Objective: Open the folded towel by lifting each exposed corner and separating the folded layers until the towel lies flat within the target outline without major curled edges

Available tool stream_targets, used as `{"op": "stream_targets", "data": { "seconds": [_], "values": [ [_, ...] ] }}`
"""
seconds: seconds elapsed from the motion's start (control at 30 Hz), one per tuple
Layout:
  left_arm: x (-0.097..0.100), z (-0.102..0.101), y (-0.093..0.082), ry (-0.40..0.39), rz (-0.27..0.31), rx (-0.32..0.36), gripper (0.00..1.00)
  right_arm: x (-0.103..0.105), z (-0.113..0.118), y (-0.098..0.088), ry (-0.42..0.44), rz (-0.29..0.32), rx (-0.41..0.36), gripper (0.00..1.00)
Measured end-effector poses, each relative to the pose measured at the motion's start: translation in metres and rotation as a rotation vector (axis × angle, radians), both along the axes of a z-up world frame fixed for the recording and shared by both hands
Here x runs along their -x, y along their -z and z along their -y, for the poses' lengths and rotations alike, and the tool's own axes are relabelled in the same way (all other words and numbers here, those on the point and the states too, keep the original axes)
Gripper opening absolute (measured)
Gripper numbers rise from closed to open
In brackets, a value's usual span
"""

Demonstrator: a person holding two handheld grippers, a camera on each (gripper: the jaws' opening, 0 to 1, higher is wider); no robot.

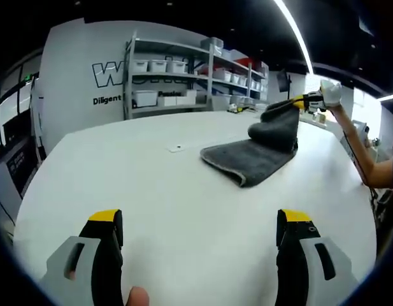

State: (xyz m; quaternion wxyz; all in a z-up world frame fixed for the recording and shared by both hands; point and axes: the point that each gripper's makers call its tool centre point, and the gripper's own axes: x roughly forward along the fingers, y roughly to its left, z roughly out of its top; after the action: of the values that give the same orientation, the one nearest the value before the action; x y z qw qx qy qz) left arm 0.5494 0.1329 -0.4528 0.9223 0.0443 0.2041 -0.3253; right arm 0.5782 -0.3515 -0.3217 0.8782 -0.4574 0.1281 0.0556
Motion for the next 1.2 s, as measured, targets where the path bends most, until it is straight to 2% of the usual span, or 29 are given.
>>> {"op": "stream_targets", "data": {
  "seconds": [0.2,0.4,0.53,0.63,0.77,0.9,0.93,1.0,1.07,1.2],
  "values": [
    [0.0,0.001,0.002,0.002,-0.005,-0.008,0.99,0.008,0.041,-0.009,0.078,0.055,-0.02,0.01],
    [0.002,0.002,0.001,0.009,-0.001,-0.014,0.99,0.013,0.074,-0.001,0.15,0.046,-0.03,0.01],
    [0.001,0.0,0.003,0.003,-0.004,-0.018,0.99,0.014,0.099,0.021,0.199,0.007,-0.058,0.01],
    [0.0,0.0,0.003,0.002,0.001,-0.019,0.98,0.012,0.105,0.045,0.19,-0.027,-0.113,0.01],
    [-0.001,0.0,0.004,0.003,0.001,-0.015,0.97,0.011,0.118,0.079,0.222,-0.086,-0.123,0.01],
    [-0.002,0.0,0.008,0.002,-0.007,-0.021,0.97,0.011,0.125,0.093,0.239,-0.106,-0.142,0.01],
    [-0.002,0.0,0.009,0.002,-0.011,-0.022,0.97,0.013,0.13,0.105,0.25,-0.133,-0.152,0.01],
    [-0.001,0.001,0.009,0.004,-0.012,-0.024,0.97,0.014,0.134,0.114,0.263,-0.151,-0.168,0.02],
    [-0.001,0.001,0.009,0.004,-0.011,-0.025,0.97,0.018,0.133,0.133,0.258,-0.191,-0.205,0.02],
    [-0.001,0.002,0.008,0.006,-0.007,-0.029,0.97,0.021,0.138,0.152,0.281,-0.238,-0.21,0.02]
  ]
}}
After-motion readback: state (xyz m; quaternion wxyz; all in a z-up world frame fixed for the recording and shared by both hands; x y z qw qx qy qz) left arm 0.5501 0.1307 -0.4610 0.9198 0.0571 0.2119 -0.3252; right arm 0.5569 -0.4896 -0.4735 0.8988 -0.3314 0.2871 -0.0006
